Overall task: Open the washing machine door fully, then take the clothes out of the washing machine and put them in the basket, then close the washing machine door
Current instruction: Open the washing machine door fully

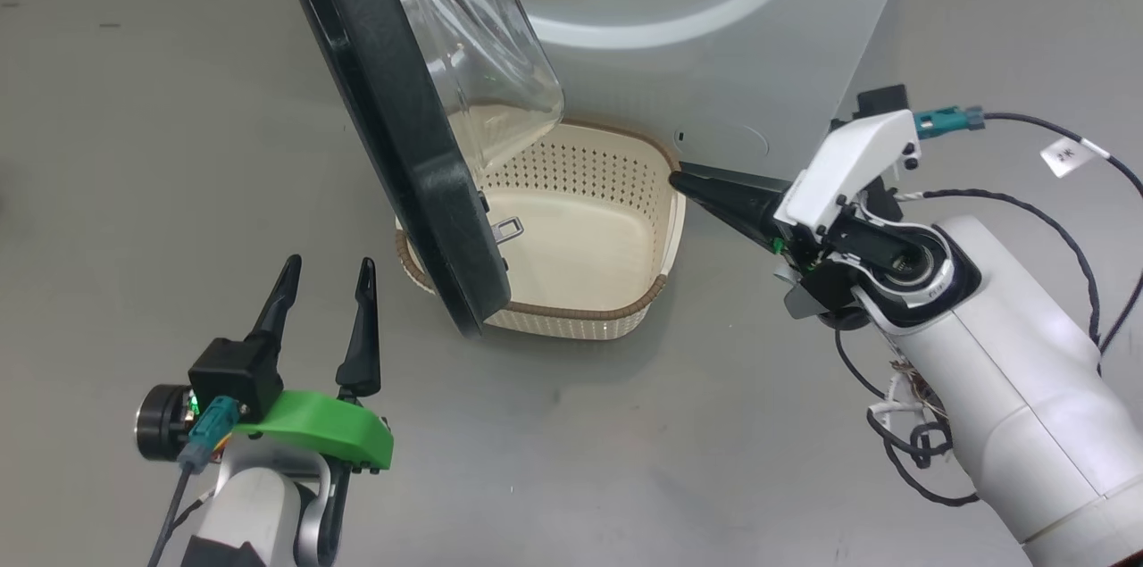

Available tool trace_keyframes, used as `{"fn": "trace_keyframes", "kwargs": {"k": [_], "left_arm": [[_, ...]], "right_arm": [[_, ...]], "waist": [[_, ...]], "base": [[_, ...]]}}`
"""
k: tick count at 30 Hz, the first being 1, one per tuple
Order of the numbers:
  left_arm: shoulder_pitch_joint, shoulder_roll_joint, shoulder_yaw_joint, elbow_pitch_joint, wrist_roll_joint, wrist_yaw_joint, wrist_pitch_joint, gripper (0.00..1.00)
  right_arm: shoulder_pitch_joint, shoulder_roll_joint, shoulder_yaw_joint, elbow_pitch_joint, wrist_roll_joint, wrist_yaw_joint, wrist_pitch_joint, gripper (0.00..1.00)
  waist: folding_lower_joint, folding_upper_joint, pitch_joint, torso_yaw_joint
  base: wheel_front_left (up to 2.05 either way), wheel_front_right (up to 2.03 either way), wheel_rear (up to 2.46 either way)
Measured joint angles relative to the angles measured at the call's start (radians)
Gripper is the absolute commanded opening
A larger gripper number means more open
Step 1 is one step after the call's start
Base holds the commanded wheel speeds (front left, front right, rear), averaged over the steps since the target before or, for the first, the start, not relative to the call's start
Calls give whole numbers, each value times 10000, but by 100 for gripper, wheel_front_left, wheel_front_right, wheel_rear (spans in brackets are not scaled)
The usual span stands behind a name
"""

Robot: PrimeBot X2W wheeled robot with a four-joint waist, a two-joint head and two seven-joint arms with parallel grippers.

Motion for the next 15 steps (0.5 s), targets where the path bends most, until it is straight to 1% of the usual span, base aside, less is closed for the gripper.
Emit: {"fn": "trace_keyframes", "kwargs": {"k": [3,6,10,15], "left_arm": [[213,2,136,67,4,2,0,100],[445,35,305,98,21,8,0,100],[691,94,514,113,92,12,0,100],[990,165,819,81,92,38,0,100]], "right_arm": [[405,-313,-161,79,-389,357,-675,0],[669,-702,-48,88,-1177,688,-1321,0],[1054,-1225,176,109,-2151,796,-2127,0],[1543,-1628,479,-13,-3342,892,-3254,0]], "waist": [[0,0,-297,-191],[0,0,-592,-401],[0,0,-972,-699],[0,0,-1390,-1087]], "base": [[0,0,0],[0,0,0],[0,0,0],[0,0,0]]}}
